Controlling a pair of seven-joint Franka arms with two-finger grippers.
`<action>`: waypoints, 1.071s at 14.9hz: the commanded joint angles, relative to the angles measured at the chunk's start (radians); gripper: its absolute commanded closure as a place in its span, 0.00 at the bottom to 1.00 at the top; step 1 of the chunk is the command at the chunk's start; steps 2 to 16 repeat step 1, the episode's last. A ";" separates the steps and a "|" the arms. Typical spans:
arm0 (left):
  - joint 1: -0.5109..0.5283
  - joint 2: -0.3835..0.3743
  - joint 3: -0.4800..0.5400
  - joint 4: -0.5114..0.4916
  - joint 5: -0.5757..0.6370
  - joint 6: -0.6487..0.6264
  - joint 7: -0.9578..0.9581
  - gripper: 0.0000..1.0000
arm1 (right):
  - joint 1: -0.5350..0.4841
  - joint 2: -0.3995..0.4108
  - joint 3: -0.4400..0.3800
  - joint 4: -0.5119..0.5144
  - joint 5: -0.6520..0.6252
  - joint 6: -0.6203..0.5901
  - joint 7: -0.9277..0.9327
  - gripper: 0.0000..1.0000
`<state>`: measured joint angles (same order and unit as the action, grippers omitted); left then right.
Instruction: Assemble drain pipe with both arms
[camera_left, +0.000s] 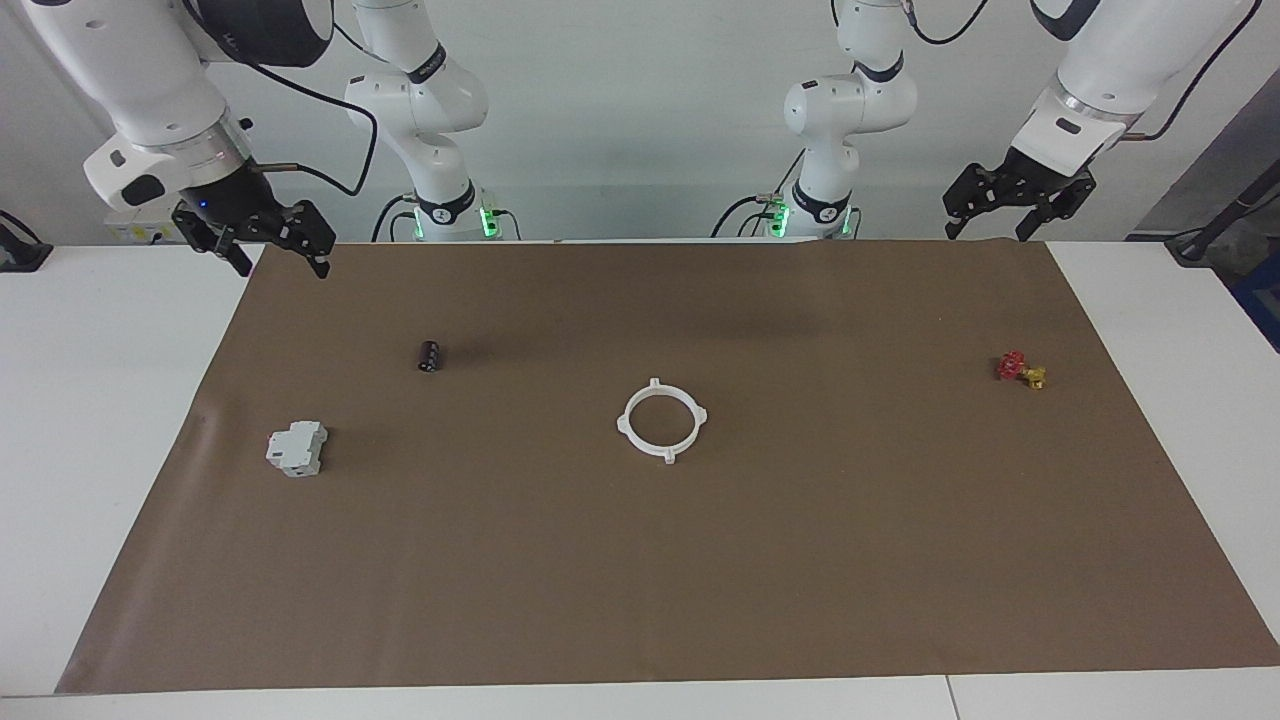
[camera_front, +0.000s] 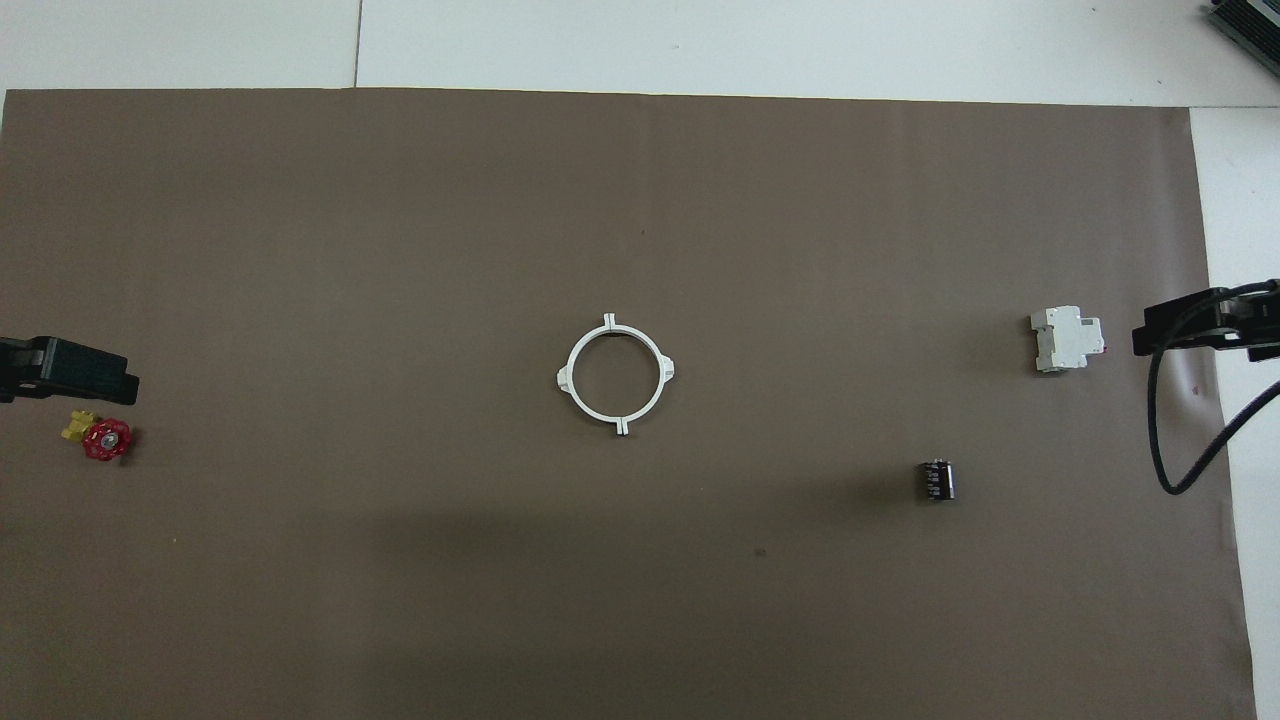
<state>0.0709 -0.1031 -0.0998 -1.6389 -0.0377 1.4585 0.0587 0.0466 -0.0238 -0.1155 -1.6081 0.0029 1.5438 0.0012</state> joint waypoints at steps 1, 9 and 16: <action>-0.006 -0.010 0.003 -0.004 0.012 0.008 -0.005 0.00 | -0.001 -0.021 -0.004 -0.027 0.017 0.015 0.014 0.00; -0.006 -0.010 0.003 -0.004 0.012 0.008 -0.005 0.00 | -0.001 -0.021 -0.004 -0.027 0.017 0.015 0.014 0.00; -0.006 -0.010 0.003 -0.004 0.012 0.008 -0.005 0.00 | -0.001 -0.021 -0.004 -0.027 0.017 0.015 0.014 0.00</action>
